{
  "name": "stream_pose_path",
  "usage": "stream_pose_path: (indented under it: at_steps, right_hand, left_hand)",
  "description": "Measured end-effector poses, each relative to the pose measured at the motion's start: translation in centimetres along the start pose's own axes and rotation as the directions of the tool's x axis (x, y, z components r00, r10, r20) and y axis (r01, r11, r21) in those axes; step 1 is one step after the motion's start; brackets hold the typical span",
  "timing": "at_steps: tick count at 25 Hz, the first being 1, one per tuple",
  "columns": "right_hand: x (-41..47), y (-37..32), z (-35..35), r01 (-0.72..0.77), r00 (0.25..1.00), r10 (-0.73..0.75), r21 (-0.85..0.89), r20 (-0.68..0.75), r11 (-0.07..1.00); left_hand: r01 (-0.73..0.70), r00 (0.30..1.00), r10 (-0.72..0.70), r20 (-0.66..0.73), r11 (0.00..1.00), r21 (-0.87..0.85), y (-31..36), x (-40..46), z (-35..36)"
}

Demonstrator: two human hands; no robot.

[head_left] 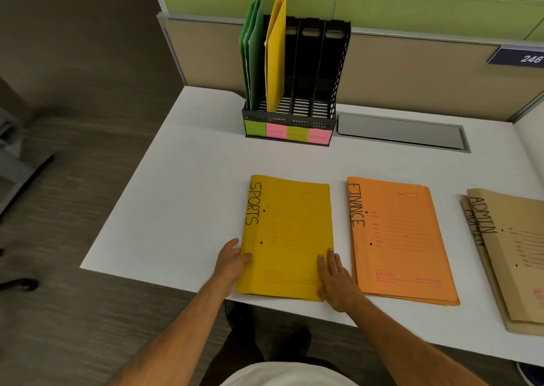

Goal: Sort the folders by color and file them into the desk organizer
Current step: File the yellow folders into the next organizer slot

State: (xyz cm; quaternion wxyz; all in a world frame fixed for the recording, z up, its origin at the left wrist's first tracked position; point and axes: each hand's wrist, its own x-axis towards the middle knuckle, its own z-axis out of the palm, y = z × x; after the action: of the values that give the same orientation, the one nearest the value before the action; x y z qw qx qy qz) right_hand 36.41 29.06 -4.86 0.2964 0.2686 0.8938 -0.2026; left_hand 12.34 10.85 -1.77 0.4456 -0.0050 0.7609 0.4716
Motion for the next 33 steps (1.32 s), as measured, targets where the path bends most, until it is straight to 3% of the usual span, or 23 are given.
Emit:
stream_pose_path:
  at_steps: [7,10,12,14,15,17,23,28,33]
  right_hand:
    - [-0.2,-0.6,-0.6,-0.021,1.0,0.023,0.109,-0.01,0.994]
    - [0.3,-1.0,-2.1,-0.025,0.991,0.08,0.443,-0.106,0.896]
    - [0.8,-1.4,-4.0,-0.033,0.954,0.245,0.747,-0.175,0.664]
    - [0.8,-2.2,-6.4,0.013,0.936,0.332,0.956,-0.114,0.294]
    - [0.7,-2.4,-7.5,0.05,0.947,0.311,0.993,-0.082,0.108]
    - [0.5,-3.0,-9.6,0.094,0.971,0.227,0.993,-0.077,-0.065]
    - [2.2,-4.8,-13.5,0.183,0.975,0.166,0.961,-0.15,-0.206]
    - [2.2,-6.7,-15.7,0.179,0.971,0.177,0.978,-0.158,-0.111]
    - [1.4,-8.5,-16.6,0.312,0.924,0.266,0.944,-0.274,-0.112]
  left_hand:
    - [-0.163,0.986,0.162,0.034,0.986,0.039,2.2,-0.7,0.2]
    - [-0.251,0.967,0.249,0.058,0.967,0.035,4.0,-0.3,-0.9]
    - [-0.285,0.956,0.283,0.074,0.958,0.021,5.2,0.2,-2.1]
    - [-0.302,0.949,0.3,0.096,0.953,0.008,6.5,0.8,-3.7]
    - [-0.31,0.944,0.307,0.117,0.951,0.009,7.3,1.1,-4.6]
    - [-0.324,0.937,0.318,0.148,0.946,0.014,8.7,1.9,-6.0]
    - [-0.373,0.899,0.366,0.242,0.928,-0.019,11.2,5.1,-10.1]
    - [-0.377,0.873,0.365,0.323,0.926,-0.027,11.7,6.2,-11.7]
    - [-0.382,0.862,0.346,0.37,0.924,0.027,12.7,7.7,-11.9]
